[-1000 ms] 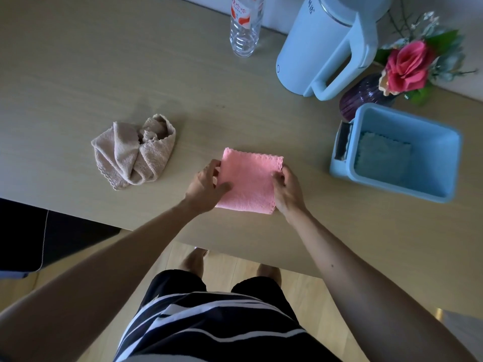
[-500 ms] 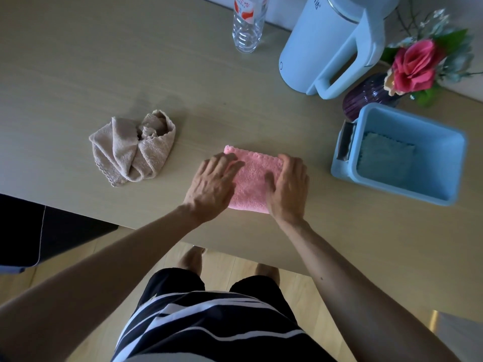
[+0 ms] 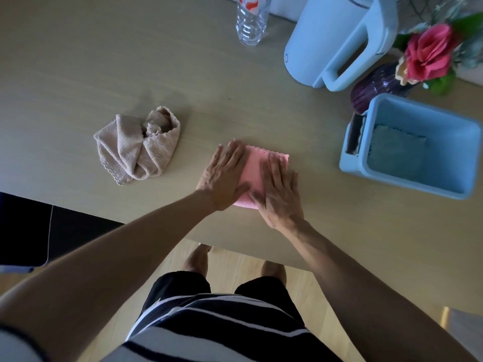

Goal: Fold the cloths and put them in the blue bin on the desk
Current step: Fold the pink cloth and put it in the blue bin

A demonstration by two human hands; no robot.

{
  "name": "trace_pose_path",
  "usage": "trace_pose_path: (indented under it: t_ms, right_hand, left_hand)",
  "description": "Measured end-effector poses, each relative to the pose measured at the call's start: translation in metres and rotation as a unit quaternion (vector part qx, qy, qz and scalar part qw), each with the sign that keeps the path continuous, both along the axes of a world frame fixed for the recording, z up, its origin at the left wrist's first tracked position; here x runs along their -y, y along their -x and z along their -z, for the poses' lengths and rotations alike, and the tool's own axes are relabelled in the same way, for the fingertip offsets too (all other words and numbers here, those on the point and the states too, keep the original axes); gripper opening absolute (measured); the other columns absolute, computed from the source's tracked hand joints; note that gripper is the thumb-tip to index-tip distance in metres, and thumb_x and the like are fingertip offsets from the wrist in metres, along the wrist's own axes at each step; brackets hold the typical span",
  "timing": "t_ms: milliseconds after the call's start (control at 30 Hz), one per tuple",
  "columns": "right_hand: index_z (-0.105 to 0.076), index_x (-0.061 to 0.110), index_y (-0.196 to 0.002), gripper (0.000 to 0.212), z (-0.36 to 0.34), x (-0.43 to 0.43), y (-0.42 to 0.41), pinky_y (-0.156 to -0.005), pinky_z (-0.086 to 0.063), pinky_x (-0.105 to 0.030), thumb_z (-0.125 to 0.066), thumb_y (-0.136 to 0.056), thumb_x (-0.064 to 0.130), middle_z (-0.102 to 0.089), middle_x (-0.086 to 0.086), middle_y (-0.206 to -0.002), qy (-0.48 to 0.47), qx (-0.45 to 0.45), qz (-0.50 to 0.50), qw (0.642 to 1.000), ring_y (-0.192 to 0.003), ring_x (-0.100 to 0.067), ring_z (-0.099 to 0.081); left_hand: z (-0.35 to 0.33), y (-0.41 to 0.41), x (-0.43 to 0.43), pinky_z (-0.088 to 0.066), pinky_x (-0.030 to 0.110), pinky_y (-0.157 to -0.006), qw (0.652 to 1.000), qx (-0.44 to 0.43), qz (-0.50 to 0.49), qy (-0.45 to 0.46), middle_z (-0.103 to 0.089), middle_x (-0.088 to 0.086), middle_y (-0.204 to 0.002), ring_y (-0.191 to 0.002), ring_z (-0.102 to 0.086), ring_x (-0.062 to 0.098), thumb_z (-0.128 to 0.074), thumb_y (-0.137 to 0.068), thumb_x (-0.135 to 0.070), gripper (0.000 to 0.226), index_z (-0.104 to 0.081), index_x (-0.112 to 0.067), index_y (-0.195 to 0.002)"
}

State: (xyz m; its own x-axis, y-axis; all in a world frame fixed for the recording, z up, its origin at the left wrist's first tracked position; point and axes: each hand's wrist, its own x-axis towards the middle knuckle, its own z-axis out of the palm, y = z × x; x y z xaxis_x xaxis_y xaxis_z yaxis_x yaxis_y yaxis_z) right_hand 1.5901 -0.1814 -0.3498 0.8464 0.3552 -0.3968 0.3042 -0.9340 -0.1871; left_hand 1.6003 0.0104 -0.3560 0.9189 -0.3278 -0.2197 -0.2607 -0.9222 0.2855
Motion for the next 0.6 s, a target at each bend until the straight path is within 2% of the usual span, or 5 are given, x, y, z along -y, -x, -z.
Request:
trace_pose_path:
  t_ms: [133,267,367,433,600]
  right_hand:
    - [0.005,0.013,-0.159,0.087,-0.014,-0.001,-0.007,-0.123,-0.012,-0.057,-0.016,-0.094,0.067,0.007,-0.01,-0.168,-0.018,-0.027,0.008,0.999,-0.155,-0.031,0.002]
    - [-0.001,0.011,-0.159,0.083,-0.042,0.008,-0.004,-0.123,-0.012,-0.045,-0.039,-0.098,0.053,-0.007,-0.013,-0.167,-0.073,0.015,0.063,0.995,-0.154,-0.028,-0.01]
    - [-0.003,0.011,-0.159,0.084,-0.061,0.02,0.003,-0.124,-0.02,-0.044,-0.053,-0.097,0.041,-0.015,-0.012,-0.166,-0.114,0.049,0.088,0.988,-0.153,-0.027,-0.018]
    - [-0.004,0.014,-0.159,0.085,-0.074,0.025,0.003,-0.122,-0.027,-0.043,-0.055,-0.096,0.039,-0.019,-0.012,-0.165,-0.146,0.055,0.097,0.983,-0.151,-0.026,-0.024]
    - [-0.013,0.013,-0.158,0.084,-0.122,0.035,-0.015,-0.116,-0.037,-0.039,-0.063,-0.093,0.029,-0.03,-0.009,-0.158,-0.297,0.1,0.139,0.939,-0.144,-0.02,-0.034]
  left_hand:
    - [-0.013,-0.028,0.017,-0.041,0.042,-0.11,0.998,0.053,0.009,-0.037,-0.063,0.012,-0.122,-0.114,-0.059,0.031,-0.082,-0.073,-0.028,0.065,-0.057,-0.005,-0.128]
    - [-0.028,-0.043,0.025,-0.042,0.037,-0.103,0.998,-0.037,-0.047,-0.024,-0.065,0.006,-0.114,-0.108,-0.061,0.026,-0.074,-0.082,-0.021,0.04,-0.06,-0.014,-0.12]
    - [-0.043,-0.048,0.03,-0.055,0.038,-0.091,0.988,-0.122,-0.095,0.001,-0.069,0.006,-0.102,-0.097,-0.069,0.027,-0.067,-0.081,-0.018,0.02,-0.068,-0.016,-0.101]
    - [-0.056,-0.05,0.032,-0.059,0.035,-0.077,0.978,-0.158,-0.122,0.052,-0.072,0.006,-0.094,-0.088,-0.07,0.027,-0.068,-0.076,-0.021,0.018,-0.071,-0.016,-0.093]
    - [-0.122,-0.051,0.034,-0.042,0.024,-0.048,0.918,-0.145,-0.22,0.296,-0.062,-0.003,-0.064,-0.059,-0.055,0.017,-0.074,-0.068,-0.014,0.012,-0.065,-0.017,-0.073]
